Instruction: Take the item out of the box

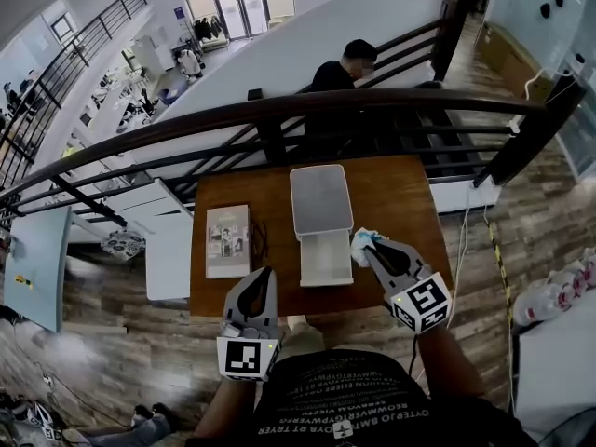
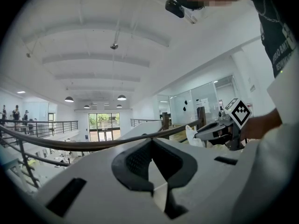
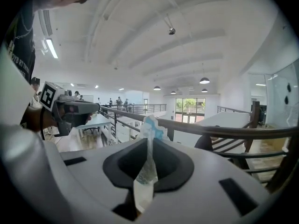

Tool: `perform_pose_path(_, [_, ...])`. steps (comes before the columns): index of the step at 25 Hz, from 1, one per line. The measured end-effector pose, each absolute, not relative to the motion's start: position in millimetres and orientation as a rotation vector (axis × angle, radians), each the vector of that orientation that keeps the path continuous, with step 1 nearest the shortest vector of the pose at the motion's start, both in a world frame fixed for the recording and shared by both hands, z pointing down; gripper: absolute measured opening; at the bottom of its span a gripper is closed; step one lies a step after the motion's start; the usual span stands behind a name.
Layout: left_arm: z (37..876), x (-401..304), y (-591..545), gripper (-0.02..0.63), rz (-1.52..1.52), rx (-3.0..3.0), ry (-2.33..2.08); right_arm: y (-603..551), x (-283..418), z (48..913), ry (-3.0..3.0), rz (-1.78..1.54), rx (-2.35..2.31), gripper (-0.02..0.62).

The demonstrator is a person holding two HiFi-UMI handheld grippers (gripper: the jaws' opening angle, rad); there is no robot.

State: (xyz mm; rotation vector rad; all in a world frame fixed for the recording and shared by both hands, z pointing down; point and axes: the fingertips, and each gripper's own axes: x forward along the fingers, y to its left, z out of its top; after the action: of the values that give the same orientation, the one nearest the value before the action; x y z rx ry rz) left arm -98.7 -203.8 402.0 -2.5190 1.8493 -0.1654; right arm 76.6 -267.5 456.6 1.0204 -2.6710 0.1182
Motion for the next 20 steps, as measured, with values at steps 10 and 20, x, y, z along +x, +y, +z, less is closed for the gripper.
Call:
perform_pose_path(10, [400,-80,-175,0.006,-0.178,-2.518,1.841,-228,93,397,-2.785,-0.004,1.023,0.032])
perform_pose_path(20, [391,-61,-147,0.006,-0.174,-2.504,1.832,-195,116,359,-2.824,-0.090,1.050,0.032])
